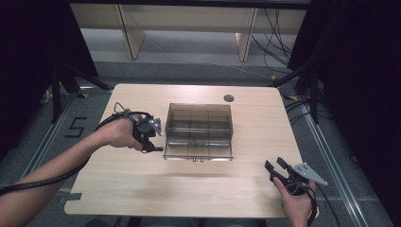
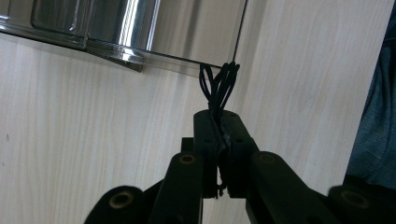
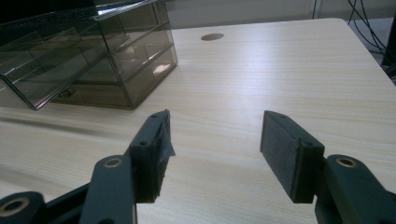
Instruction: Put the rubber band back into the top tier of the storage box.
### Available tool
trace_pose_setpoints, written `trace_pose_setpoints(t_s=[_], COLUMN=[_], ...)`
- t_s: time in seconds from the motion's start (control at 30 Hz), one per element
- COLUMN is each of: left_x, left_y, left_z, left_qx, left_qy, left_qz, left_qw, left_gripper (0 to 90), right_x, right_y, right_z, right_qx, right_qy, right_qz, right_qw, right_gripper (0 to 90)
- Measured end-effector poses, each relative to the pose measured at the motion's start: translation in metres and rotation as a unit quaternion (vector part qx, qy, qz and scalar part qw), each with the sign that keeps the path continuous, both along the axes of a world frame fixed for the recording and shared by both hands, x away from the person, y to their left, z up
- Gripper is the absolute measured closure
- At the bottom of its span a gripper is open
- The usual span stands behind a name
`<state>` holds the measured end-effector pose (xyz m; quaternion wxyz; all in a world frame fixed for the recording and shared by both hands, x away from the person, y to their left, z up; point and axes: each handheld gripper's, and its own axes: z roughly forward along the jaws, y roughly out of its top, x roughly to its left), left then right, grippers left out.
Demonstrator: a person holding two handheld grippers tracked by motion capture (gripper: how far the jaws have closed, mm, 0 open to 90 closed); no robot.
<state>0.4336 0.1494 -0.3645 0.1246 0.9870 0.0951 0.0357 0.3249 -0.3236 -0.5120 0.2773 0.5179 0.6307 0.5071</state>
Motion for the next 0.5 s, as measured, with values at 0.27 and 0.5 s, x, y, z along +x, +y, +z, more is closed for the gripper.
trace_pose_setpoints(t_s=[0.27,0.5], left_x=[0.0029,0.0047], left_y=[-0.0032,-0.0073], left_z=[0.0030,0.0020], left_qx=[-0.003,0.001], left_qy=[-0.003,-0.002], left_qz=[0.000,-0.004], left_qw=[1.0000,1.0000], left_gripper=[86.1,86.1], right_x=[0.0009,0.0007], right_y=[-0.0010,-0.0003], right_z=[-0.0005,-0.0009], right_qx=[-0.007,0.000], right_qy=[-0.006,-0.002], right_qz=[-0.001,0.002], right_qw=[1.0000,1.0000], right_gripper=[43.9,43.9])
